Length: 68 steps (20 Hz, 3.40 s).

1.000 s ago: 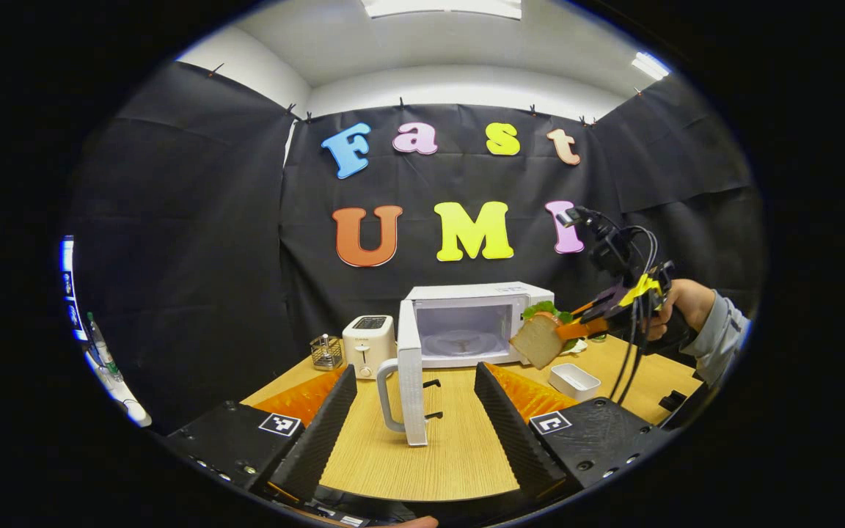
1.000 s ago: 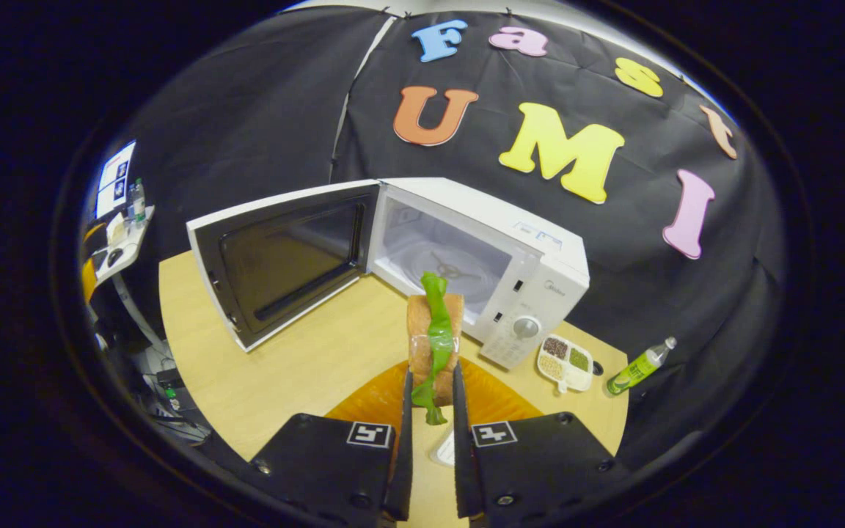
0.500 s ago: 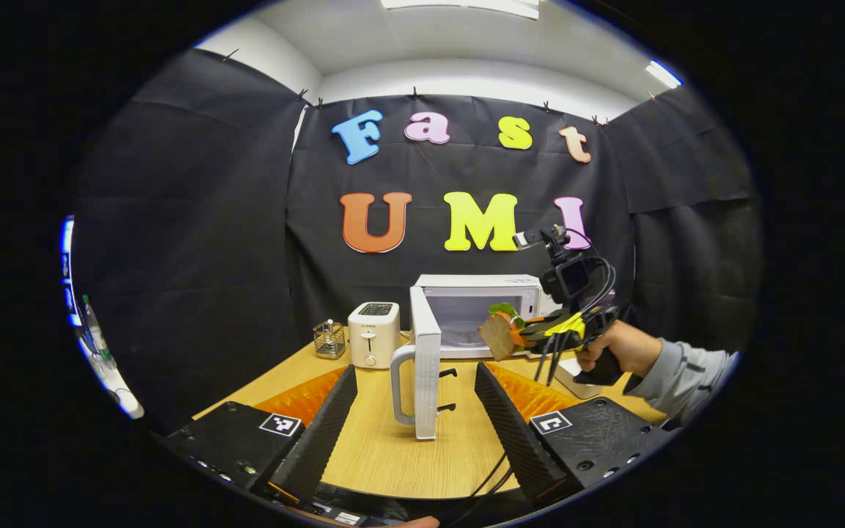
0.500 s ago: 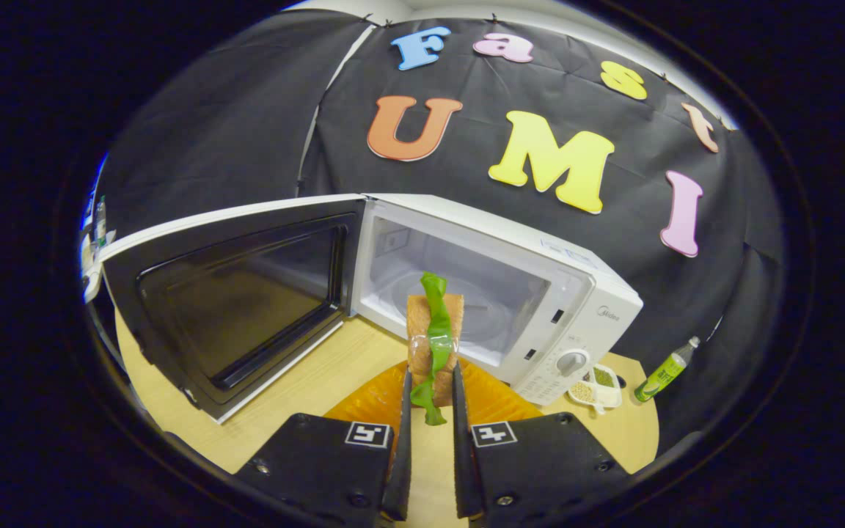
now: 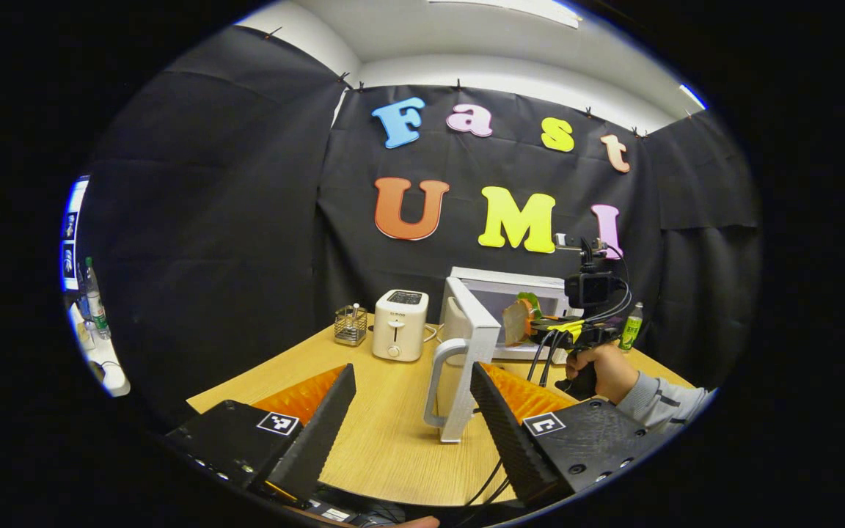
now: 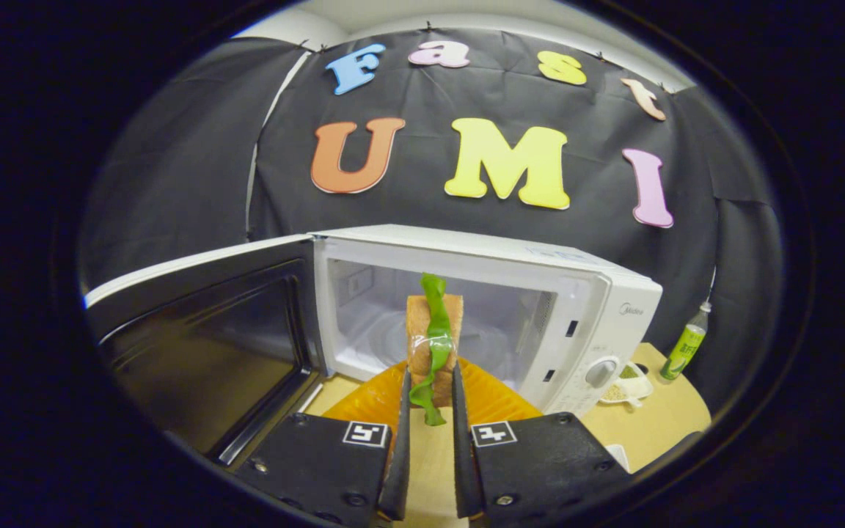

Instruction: Open the microwave oven with the left hand, put the food in, and close the microwave oven.

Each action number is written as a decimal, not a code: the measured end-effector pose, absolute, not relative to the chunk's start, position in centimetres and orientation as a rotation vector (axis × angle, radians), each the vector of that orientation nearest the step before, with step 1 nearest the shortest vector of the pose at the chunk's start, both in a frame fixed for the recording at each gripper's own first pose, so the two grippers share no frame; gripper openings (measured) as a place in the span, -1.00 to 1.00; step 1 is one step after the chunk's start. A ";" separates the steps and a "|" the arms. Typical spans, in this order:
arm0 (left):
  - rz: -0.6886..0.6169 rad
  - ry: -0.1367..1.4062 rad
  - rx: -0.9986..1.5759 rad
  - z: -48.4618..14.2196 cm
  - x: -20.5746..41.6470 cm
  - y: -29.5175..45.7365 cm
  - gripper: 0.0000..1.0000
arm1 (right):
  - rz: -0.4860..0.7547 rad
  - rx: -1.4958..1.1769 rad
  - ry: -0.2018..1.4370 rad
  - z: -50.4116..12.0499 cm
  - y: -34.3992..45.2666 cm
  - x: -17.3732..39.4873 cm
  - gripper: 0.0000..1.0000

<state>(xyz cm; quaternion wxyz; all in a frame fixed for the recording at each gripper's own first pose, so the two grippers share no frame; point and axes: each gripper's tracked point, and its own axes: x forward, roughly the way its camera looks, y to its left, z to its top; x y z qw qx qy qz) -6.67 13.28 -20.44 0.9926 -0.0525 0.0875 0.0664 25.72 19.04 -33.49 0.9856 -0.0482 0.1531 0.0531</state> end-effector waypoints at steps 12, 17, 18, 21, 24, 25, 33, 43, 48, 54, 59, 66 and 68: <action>0.283 0.133 -0.128 -20.3 -5.6 18.9 0.90 | 0.040 0.596 0.321 -36.3 21.8 33.5 -0.41; 0.296 0.151 -0.153 -20.6 -5.3 18.9 0.89 | -0.044 0.725 0.298 -37.9 20.8 35.8 -0.39; 0.294 0.155 -0.158 -20.6 -5.1 18.7 0.89 | -0.049 0.715 0.298 -38.2 20.6 35.9 -0.48; 0.275 0.153 -0.153 -20.7 -4.5 17.8 0.89 | -0.031 0.682 0.301 -39.4 20.5 36.5 -0.31; 0.257 0.169 -0.152 -21.6 -3.9 17.2 0.89 | -0.016 0.659 0.310 -40.7 20.4 37.4 -0.26; 0.255 0.177 -0.154 -22.0 -3.6 17.1 0.89 | -0.025 0.635 0.306 -41.0 20.0 37.6 -0.23; 0.246 0.159 -0.150 -21.5 -4.0 16.9 0.89 | -0.142 0.398 0.228 -41.7 15.9 38.4 0.05; 0.333 0.060 -0.046 -19.4 -6.8 18.6 0.89 | -0.093 0.308 0.236 -42.5 15.2 36.5 0.82; 0.391 0.022 0.064 -18.6 -8.3 19.5 0.89 | -0.042 0.314 0.261 -42.2 14.9 32.6 0.82; 0.396 0.067 0.073 -19.6 -8.6 19.7 0.87 | -0.020 0.314 0.323 -39.8 13.8 27.2 1.00; 0.389 0.079 0.100 -20.1 -7.7 19.8 0.82 | 0.004 0.281 0.308 -34.3 12.6 22.9 0.82; 0.356 0.109 0.040 -21.5 -6.2 19.8 -0.65 | 0.098 0.207 0.192 -23.4 10.4 14.4 0.82; 0.324 0.122 0.046 -22.3 -5.6 19.6 -1.00 | 0.130 0.174 0.144 -20.2 9.8 12.5 0.82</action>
